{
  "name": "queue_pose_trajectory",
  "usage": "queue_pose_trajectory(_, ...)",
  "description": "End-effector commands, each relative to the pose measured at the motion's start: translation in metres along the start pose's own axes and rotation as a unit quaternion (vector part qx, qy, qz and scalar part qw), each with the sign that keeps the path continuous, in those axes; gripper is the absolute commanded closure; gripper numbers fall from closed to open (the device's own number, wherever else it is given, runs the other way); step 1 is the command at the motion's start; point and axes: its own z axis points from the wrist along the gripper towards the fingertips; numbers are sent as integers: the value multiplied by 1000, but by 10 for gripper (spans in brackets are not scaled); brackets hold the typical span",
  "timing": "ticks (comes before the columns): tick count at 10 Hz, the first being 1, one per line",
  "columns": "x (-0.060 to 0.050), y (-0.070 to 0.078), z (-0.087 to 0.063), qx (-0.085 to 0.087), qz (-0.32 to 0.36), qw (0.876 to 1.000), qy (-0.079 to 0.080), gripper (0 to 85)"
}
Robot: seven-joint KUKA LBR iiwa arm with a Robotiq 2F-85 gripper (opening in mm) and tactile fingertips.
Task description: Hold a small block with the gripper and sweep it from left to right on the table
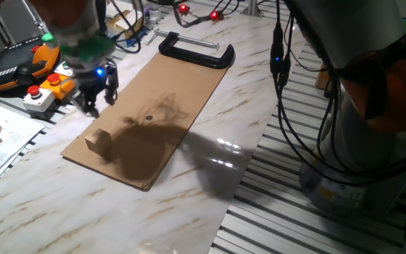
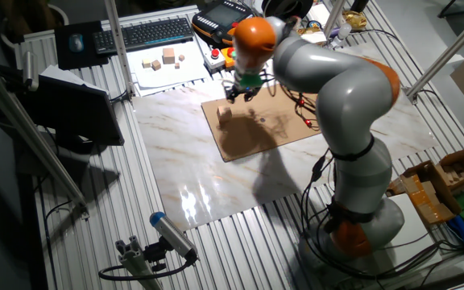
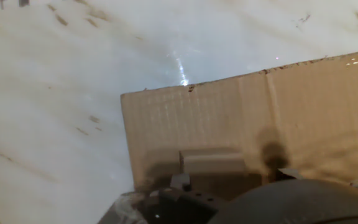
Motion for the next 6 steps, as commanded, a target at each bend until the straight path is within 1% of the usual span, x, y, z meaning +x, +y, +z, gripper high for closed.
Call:
queue_pose_trajectory(1,2,-9,-6,-2,-1,1000,1,473)
queue_pose_trajectory(2,4,-17,-13,-4,-2,1000,3,543)
queue_pose_trajectory(4,12,-30,-23,10,-6,1000,4,707)
queue_pose_trajectory(5,15,-36,-28,14,-10,1000,6,783)
queue_pose_trajectory(6,18,-45,-32,14,-15,1000,7,843)
